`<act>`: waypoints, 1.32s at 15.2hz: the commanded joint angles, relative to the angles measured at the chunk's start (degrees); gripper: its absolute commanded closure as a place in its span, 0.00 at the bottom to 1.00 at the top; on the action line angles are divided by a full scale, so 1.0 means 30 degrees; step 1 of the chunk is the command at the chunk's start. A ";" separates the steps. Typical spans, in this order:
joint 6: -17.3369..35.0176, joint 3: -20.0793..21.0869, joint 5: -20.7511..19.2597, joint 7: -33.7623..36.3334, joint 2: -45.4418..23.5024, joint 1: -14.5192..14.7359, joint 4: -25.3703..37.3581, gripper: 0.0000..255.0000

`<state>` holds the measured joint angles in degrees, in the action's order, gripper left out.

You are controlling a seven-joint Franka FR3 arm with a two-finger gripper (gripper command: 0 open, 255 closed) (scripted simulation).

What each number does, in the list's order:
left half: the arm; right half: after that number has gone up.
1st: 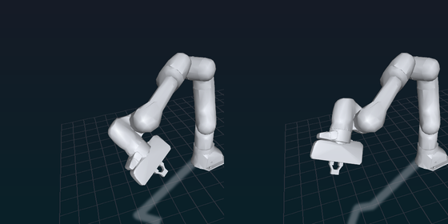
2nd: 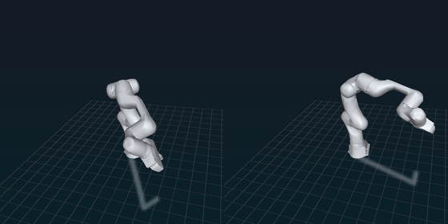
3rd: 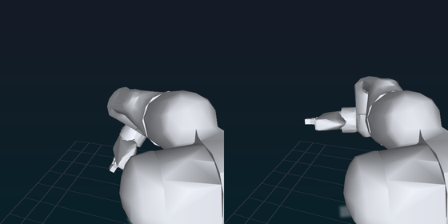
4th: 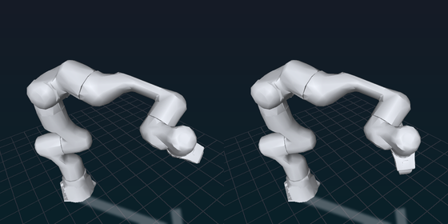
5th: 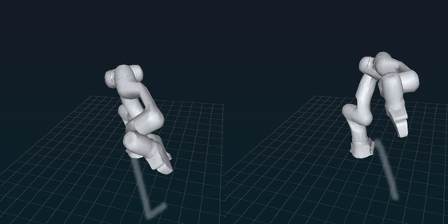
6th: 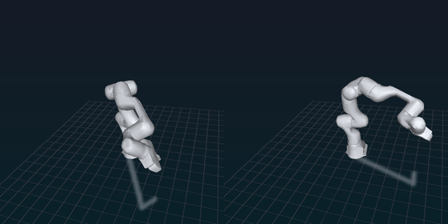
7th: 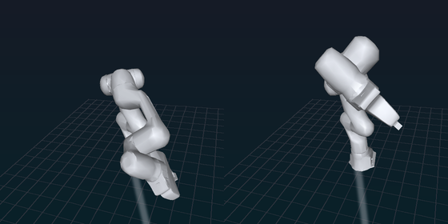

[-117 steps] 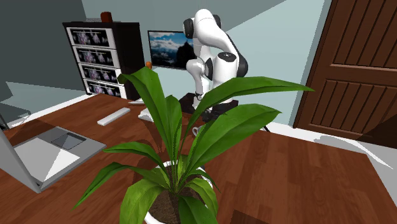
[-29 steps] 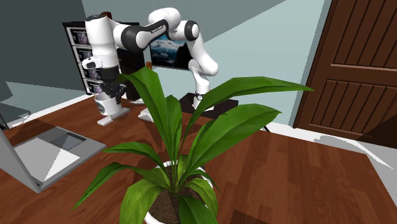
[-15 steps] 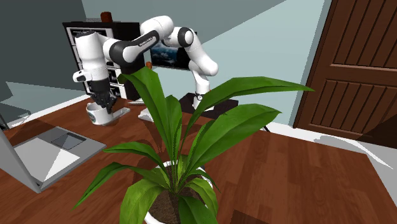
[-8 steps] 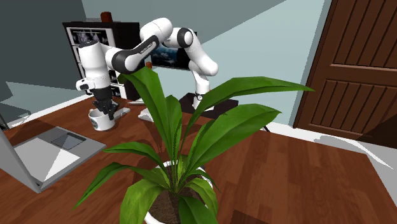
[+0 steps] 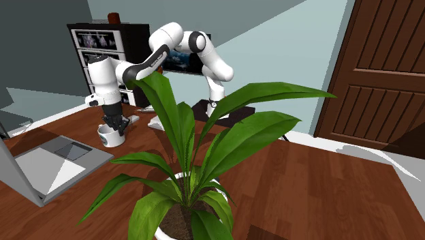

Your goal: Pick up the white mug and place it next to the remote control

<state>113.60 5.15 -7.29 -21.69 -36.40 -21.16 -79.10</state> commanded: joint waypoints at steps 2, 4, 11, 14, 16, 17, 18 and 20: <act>0.0384 -0.0014 -0.0029 0.0041 -0.0195 0.0007 -0.0178 1.00; 0.0383 -0.0014 -0.0029 0.0041 -0.0197 0.0007 -0.0176 1.00; 0.0384 -0.0015 -0.0029 0.0041 -0.0195 0.0007 -0.0179 0.00; 0.0384 -0.0015 -0.0029 0.0041 -0.0196 0.0007 -0.0177 0.00; -0.0139 0.0008 0.0003 0.0016 0.0007 0.0028 0.0143 0.00; -0.0674 0.0028 0.0034 -0.0009 0.0186 0.0051 0.0499 0.00; -0.1224 0.0047 0.0062 -0.0034 0.0341 0.0077 0.0895 0.00; -0.1668 0.0061 0.0083 -0.0053 0.0444 0.0099 0.1237 0.00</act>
<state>109.21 5.29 -7.07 -21.91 -35.19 -20.97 -75.79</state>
